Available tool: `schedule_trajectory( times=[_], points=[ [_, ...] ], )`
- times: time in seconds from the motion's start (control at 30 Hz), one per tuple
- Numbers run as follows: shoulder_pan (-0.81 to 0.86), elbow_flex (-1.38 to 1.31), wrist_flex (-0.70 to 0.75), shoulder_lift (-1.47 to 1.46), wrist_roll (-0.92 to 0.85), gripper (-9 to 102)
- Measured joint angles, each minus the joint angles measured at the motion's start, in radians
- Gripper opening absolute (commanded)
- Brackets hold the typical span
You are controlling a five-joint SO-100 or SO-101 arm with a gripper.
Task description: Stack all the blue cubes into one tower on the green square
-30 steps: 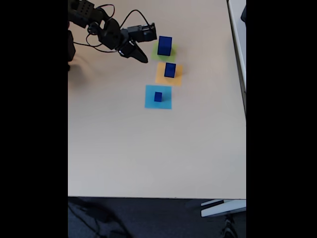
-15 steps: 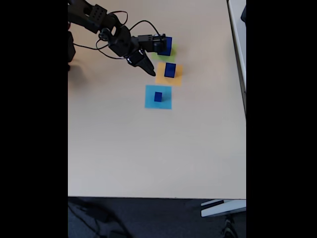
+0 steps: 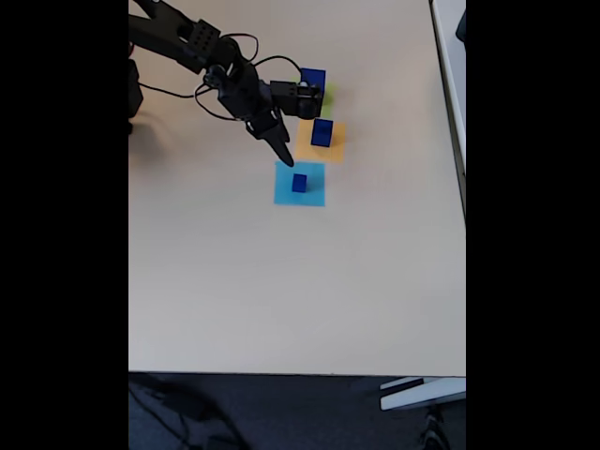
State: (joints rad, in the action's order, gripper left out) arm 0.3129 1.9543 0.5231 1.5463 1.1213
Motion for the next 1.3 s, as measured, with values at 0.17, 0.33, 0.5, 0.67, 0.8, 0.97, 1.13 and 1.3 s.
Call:
schedule_trajectory(
  times=[0.17,0.33,0.5,0.67,0.8,0.97,1.13,1.3],
  points=[
    [0.011,-0.077,0.046,-0.067,0.000,33],
    [0.023,-0.144,0.098,-0.117,0.000,33],
    [0.021,-0.193,0.140,-0.160,0.000,33],
    [0.026,-0.256,0.193,-0.199,-0.012,33],
    [0.029,-0.304,0.235,-0.221,-0.025,33],
    [0.032,-0.328,0.256,-0.235,-0.028,33],
    [0.041,-0.403,0.308,-0.287,-0.040,33],
    [0.038,-0.479,0.357,-0.325,-0.041,33]
  ],
)
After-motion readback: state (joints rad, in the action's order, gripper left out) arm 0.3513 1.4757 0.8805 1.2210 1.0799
